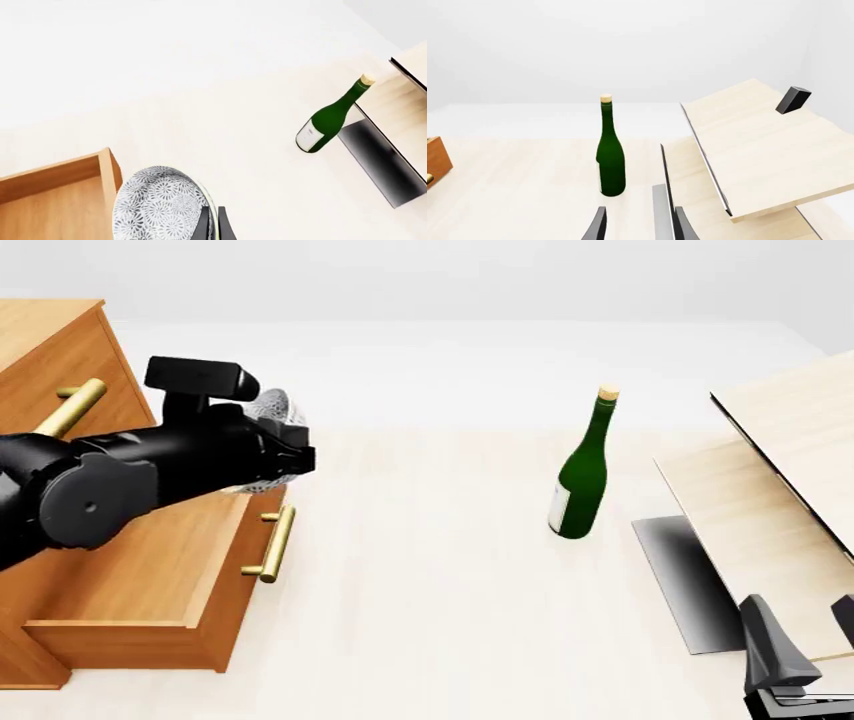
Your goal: Put the bowl in the bottom drawer of the cabinet.
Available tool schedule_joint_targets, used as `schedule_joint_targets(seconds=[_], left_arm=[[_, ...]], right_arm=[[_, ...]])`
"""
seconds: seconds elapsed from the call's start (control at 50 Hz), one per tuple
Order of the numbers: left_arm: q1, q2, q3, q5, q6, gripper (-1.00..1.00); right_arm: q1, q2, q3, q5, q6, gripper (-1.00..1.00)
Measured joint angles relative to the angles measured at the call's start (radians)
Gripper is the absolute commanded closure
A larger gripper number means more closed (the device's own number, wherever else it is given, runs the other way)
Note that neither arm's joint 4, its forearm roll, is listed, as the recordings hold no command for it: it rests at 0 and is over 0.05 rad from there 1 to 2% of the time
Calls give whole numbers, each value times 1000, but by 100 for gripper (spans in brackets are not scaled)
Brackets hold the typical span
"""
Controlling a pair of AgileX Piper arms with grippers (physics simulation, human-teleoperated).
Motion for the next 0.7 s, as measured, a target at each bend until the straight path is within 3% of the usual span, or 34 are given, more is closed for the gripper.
schedule_joint_targets(seconds=[0.7], left_arm=[[132,-159,133,30,-35,100]], right_arm=[[0,0,0,0,0,-100]])
